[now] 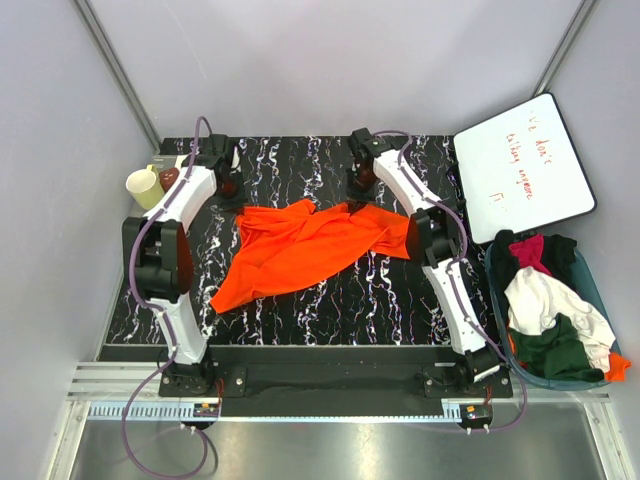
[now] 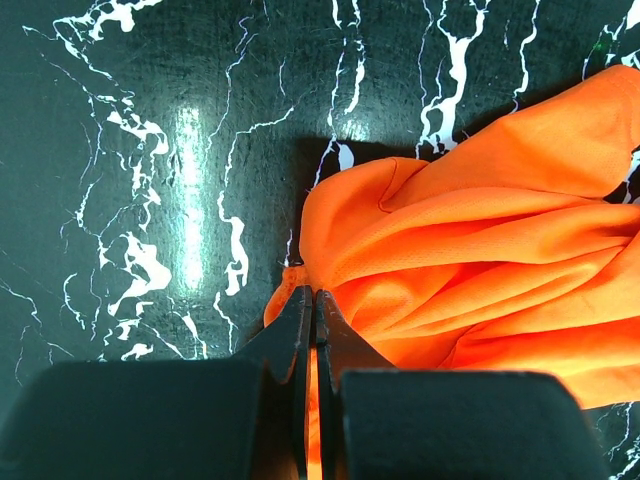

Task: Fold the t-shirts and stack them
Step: Flatten the tshirt out

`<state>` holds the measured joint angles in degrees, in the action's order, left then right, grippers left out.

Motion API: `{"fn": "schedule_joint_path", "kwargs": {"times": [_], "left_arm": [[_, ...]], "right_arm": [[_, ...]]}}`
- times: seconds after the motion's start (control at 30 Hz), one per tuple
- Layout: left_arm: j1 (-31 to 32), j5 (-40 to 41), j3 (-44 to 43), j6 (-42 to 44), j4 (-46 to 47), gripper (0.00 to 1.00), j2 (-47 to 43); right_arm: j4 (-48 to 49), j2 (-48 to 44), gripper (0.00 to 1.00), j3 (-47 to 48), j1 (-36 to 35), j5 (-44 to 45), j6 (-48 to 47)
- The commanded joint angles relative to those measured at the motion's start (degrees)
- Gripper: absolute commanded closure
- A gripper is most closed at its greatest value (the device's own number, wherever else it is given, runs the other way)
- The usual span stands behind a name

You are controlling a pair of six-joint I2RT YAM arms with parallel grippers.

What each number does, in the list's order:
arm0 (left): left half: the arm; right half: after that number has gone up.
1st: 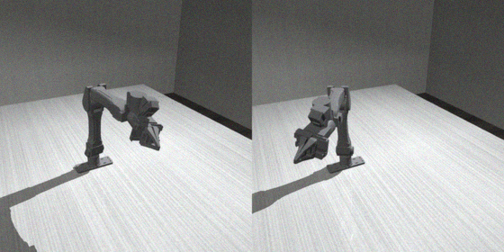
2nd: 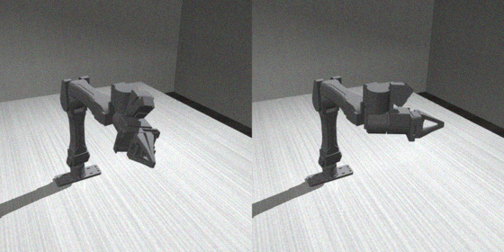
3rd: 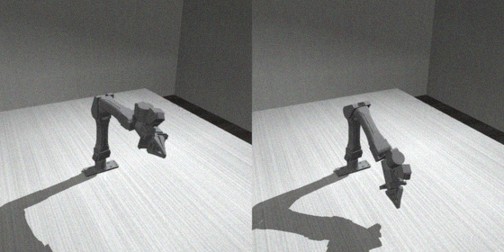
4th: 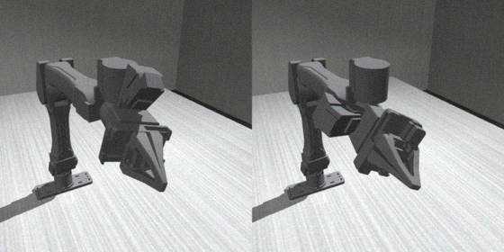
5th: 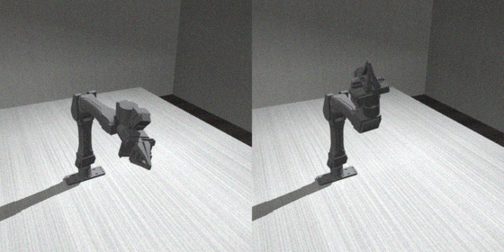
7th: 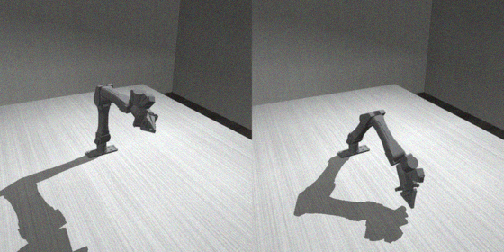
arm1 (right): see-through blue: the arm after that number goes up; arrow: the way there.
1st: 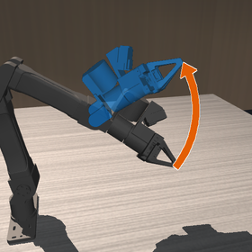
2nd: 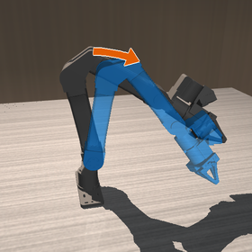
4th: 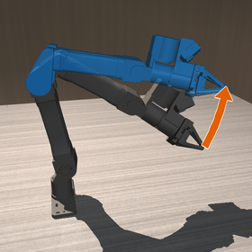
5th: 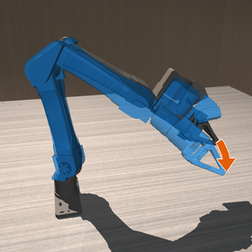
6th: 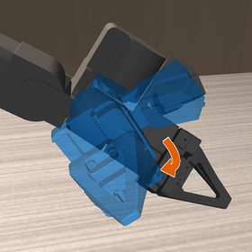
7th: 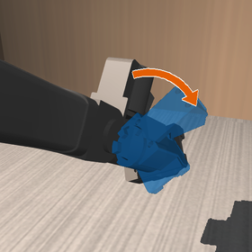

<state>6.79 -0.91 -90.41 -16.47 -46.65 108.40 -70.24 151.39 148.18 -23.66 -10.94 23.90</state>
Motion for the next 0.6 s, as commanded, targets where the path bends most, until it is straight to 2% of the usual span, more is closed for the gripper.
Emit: {"fn": "schedule_joint_path", "kwargs": {"times": [0.0,0.13,0.23,0.33,0.43,0.57], "left_arm": [[-0.1,-0.9,-2.6,0.7,0.6,1.0,0.8],[-0.1,-0.2,-2.8,0.6,0.2,1.0,1.5],[-0.1,0.3,-3.3,0.6,0.0,1.0,1.9],[-0.2,0.8,-3.8,0.5,-0.3,1.0,2.5],[-0.2,2.5,-4.7,0.5,-0.8,1.0,3.6],[-0.5,3.5,-5.5,0.0,-1.5,1.0,5.0]], "right_arm": [[-1.6,-4.7,1.0,-1.8,-1.4,3.6,-0.3],[-2.1,-9.4,1.0,-2.5,-1.3,9.8,-1.2],[-3.3,-16.2,1.0,-3.3,-1.3,14.5,-2.4],[-4.1,-25.8,1.0,-8.6,-1.3,17.5,-2.5],[-4.2,-36.4,1.0,-18.9,-1.3,18.1,-0.8],[-4.8,-49.5,1.0,-40.9,-1.3,14.2,2.9]]}}
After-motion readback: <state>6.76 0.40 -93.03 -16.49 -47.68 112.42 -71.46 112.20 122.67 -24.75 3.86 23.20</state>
